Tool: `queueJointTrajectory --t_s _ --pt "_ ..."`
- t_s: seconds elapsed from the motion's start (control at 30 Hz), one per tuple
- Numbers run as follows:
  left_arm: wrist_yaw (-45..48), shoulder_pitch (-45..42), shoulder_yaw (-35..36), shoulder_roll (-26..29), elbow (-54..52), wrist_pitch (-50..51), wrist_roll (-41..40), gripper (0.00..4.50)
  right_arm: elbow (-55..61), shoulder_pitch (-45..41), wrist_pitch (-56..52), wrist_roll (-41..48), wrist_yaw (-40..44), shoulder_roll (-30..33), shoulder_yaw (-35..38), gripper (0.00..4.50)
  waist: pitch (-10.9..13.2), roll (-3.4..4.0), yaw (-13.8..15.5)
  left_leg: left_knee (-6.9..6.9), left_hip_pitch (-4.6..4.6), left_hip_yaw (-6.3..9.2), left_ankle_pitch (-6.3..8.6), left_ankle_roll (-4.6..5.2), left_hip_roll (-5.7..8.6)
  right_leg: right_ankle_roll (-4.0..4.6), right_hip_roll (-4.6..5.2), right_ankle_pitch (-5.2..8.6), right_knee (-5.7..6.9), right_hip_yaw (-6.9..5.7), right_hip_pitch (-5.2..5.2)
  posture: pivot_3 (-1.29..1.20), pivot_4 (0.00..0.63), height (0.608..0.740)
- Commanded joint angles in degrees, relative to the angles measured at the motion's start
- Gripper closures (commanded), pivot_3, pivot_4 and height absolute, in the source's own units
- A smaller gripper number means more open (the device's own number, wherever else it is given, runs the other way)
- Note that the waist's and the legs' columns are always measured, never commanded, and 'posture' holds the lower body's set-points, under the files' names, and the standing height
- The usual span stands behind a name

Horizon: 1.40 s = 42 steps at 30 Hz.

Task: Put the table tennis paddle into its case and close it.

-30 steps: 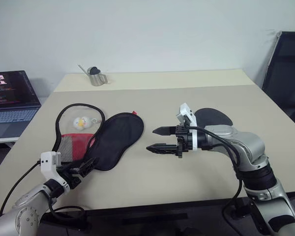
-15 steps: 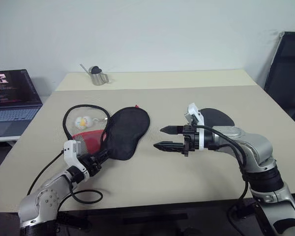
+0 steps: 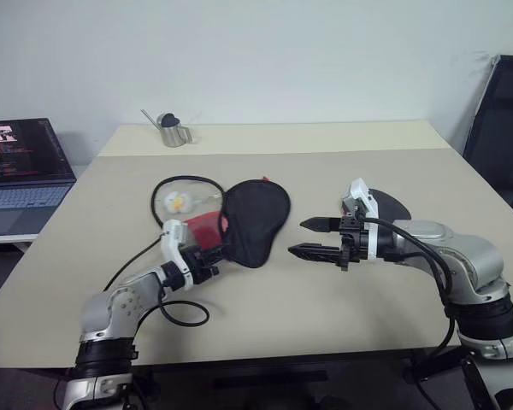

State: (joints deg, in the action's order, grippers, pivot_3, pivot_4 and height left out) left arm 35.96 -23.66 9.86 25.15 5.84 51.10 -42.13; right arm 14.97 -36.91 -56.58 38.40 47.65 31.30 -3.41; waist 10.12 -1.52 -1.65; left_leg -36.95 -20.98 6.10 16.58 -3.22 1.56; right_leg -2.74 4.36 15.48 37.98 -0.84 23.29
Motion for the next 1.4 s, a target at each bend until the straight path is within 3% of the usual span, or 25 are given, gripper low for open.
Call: queueJointTrajectory --t_s 0.03,0.3,0.43,0.57,0.8,1.0,1.1,1.3,1.4 --pt "3.3 -2.2 -2.7 -0.5 1.6 -0.5 1.2 4.47 3.4 0.3 -0.5 1.8 -0.7 0.9 2.4 0.00 0.0 0.00 -0.2 0.00 0.01 0.00 0.00 0.00 -0.01 0.00 -0.01 0.00 0.00 0.01 0.00 0.00 0.150 0.740" --pt "3.8 -4.0 -4.8 -3.5 6.7 -9.4 7.7 4.47 5.3 2.6 -1.3 2.0 -4.1 1.8 4.0 0.00 0.0 -0.01 0.1 -0.03 0.01 -0.01 0.00 0.00 -0.01 0.00 -0.02 0.00 0.02 0.01 -0.02 0.00 0.150 0.740" --pt "3.7 -2.2 -3.8 -3.9 3.7 -10.9 7.7 3.38 4.5 2.7 -1.1 1.5 -5.4 2.1 4.1 0.00 0.0 -0.01 0.0 -0.03 0.01 0.00 -0.01 -0.01 -0.03 0.00 -0.03 0.00 0.02 0.00 -0.01 0.00 0.150 0.740" --pt "5.5 4.8 -4.6 -0.5 -5.0 -13.0 9.3 2.05 3.3 2.0 -1.0 1.1 -6.0 2.1 3.6 0.00 0.0 -0.01 -0.3 -0.01 0.04 -0.05 0.01 -0.03 -0.06 0.00 -0.03 0.00 0.01 0.07 -0.01 0.00 0.150 0.740" --pt "11.5 18.6 2.5 6.9 -17.8 -12.5 3.0 2.05 -2.0 -0.3 -0.8 -1.1 -9.5 0.0 2.6 0.00 0.0 0.02 -0.1 -0.03 0.06 -0.06 0.18 0.16 -0.23 0.02 -0.12 0.00 0.02 0.14 0.01 0.00 0.150 0.740" --pt "9.1 15.5 11.2 10.3 -20.7 -12.6 -1.2 2.05 -10.7 -4.2 0.6 -6.6 -13.5 -4.7 -0.3 0.00 0.0 0.01 0.2 -0.07 0.06 -0.01 0.17 0.16 -0.20 0.08 -0.17 -0.04 0.06 0.06 -0.05 0.00 0.150 0.740" --pt "8.8 13.5 12.2 11.7 -19.4 -13.0 -0.6 2.05 -13.4 -5.2 1.5 -8.8 -14.2 -6.5 -1.4 0.00 0.0 0.01 0.0 -0.06 0.07 -0.06 0.17 0.16 -0.19 0.09 -0.19 -0.04 0.02 0.08 -0.04 0.00 0.150 0.740" --pt "12.0 9.4 12.2 15.2 -16.4 -13.6 -1.1 2.05 -25.9 -8.5 3.9 -17.4 -26.7 -14.2 0.1 0.00 0.0 0.02 -0.4 -0.01 0.06 -0.17 0.10 0.02 -0.26 0.10 -0.26 -0.05 0.04 0.15 0.07 0.00 0.150 0.740" --pt "14.2 8.0 11.3 16.6 -14.6 -14.1 -0.6 2.05 -26.0 -8.3 1.9 -17.0 -27.3 -15.8 0.7 0.00 0.0 0.05 -0.3 0.00 0.02 -0.22 0.09 -0.04 -0.24 0.10 -0.24 -0.05 0.00 0.17 0.11 0.00 0.150 0.740"
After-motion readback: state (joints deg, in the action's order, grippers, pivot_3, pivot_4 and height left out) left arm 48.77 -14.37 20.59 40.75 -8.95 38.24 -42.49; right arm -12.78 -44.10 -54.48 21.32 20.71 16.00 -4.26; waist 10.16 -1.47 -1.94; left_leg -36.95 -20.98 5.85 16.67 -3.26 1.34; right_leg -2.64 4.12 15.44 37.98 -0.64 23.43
